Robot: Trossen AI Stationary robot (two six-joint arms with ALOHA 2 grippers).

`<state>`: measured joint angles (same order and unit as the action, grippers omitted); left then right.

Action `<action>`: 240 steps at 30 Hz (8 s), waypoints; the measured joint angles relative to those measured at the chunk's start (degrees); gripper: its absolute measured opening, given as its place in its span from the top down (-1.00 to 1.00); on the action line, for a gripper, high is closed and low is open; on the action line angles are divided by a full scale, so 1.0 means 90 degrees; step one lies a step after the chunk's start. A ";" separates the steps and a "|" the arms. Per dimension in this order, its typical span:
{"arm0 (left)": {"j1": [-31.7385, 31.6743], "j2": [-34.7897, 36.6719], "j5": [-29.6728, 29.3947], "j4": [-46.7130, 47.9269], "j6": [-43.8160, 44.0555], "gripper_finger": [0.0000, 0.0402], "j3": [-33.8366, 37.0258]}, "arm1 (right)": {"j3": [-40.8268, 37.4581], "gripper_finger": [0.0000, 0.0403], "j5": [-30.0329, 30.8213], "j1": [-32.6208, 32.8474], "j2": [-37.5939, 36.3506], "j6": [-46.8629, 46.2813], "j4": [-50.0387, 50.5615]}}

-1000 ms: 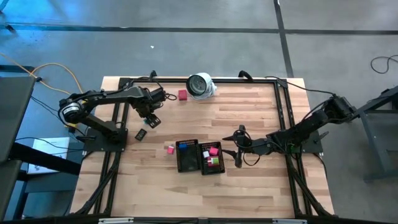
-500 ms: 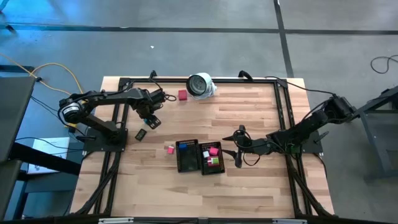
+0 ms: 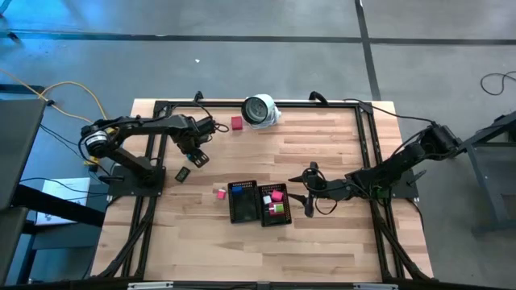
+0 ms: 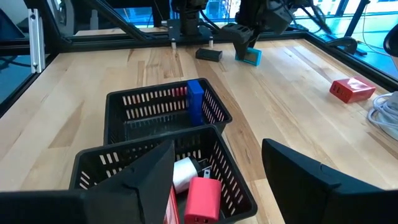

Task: Pick & Place Office items
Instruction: Put the light blue digital clock into the left black bin

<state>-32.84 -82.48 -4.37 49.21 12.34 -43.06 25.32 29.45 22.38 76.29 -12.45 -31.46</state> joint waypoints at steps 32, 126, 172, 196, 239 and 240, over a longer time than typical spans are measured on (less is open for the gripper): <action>0.0459 0.2486 0.1090 -0.1299 -0.0118 0.79 0.0023 | 0.0000 -0.14 0.0007 -0.0001 0.0002 0.0510 -0.0899; 0.4027 0.1102 0.0472 -0.7128 -0.1202 0.40 0.0015 | 0.1681 0.83 -0.2773 -0.1874 0.1734 0.1035 -0.2823; 0.3777 -0.0202 0.1148 -0.2006 -0.0187 0.39 -0.3196 | 0.2042 0.83 -0.3340 -0.1906 0.1576 0.0507 0.0089; 0.3878 -0.0364 0.1158 -0.2215 -0.0219 0.39 -0.3214 | 0.2042 0.83 -0.3446 -0.1940 0.1579 0.0551 -0.0010; 0.3871 -0.0459 0.0892 -0.2128 -0.0743 0.71 -0.3267 | 0.2038 0.10 -0.3641 -0.1953 0.1593 0.0576 -0.0270; 0.3871 -0.0410 0.0804 -0.2063 -0.0737 0.71 -0.3265 | 0.2040 0.07 -0.3625 -0.1957 0.1593 0.0577 -0.0305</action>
<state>2.00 -86.16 2.87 30.64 5.70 -72.44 43.68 -3.17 4.78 90.63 -7.26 -34.21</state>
